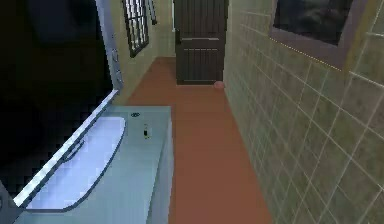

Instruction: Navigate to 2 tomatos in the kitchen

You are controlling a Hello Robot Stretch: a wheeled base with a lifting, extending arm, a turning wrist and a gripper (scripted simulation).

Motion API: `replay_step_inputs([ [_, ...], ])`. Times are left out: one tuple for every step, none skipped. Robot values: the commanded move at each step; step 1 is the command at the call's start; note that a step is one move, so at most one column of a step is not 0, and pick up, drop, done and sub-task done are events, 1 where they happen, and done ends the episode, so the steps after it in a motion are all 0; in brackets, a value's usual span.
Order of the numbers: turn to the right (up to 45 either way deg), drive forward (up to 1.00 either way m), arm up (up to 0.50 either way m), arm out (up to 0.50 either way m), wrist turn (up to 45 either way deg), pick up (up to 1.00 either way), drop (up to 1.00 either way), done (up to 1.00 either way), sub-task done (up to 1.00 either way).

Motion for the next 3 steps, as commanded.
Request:
replay_step_inputs([
  [45.0, 0.00, 0.00, 0.00, 0.0, 0.00, 0.00, 0.00, 0.00],
  [42.0, 0.00, 0.00, 0.00, 0.0, 0.00, 0.00, 0.00, 0.00],
  [3.0, 0.00, 0.00, 0.00, 0.0, 0.00, 0.00, 0.00, 0.00],
])
